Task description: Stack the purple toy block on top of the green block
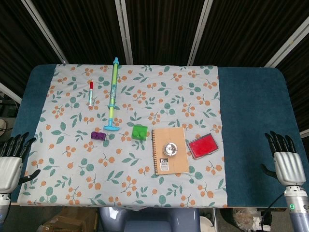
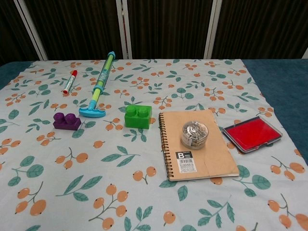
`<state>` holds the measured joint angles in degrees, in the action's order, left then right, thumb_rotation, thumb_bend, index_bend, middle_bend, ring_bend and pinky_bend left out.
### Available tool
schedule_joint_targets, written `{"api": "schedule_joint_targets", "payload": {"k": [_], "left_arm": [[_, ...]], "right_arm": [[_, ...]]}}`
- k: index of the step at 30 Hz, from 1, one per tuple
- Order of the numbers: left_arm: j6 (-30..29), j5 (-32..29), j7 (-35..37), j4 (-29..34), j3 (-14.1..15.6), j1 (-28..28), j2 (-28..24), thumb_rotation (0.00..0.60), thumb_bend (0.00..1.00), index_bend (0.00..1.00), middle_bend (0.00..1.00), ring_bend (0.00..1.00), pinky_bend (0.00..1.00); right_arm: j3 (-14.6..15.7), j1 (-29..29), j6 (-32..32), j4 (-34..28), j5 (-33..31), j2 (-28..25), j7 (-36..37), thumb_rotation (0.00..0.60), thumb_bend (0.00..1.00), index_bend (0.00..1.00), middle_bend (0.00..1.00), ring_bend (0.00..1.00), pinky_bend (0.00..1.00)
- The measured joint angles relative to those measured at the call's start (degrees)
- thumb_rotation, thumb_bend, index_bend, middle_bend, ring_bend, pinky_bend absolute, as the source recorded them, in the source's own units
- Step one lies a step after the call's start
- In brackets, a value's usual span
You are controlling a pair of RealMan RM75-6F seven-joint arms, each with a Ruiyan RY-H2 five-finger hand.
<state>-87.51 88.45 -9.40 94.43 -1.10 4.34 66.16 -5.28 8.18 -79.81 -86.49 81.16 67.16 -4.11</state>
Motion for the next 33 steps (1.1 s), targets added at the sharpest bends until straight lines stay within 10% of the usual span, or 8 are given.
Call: {"api": "schedule_joint_targets", "payload": {"k": [33], "left_arm": [[4.45, -6.38, -0.54, -0.67, -2.23, 1.54, 0.57, 0.6, 0.14, 0.19, 0.19, 0.0, 0.0]], "right_arm": [[0.5, -0.05, 0.31, -0.79, -0.02, 0.32, -1.76, 0.6, 0.22, 0.02, 0.06, 0.09, 0.0]]}}
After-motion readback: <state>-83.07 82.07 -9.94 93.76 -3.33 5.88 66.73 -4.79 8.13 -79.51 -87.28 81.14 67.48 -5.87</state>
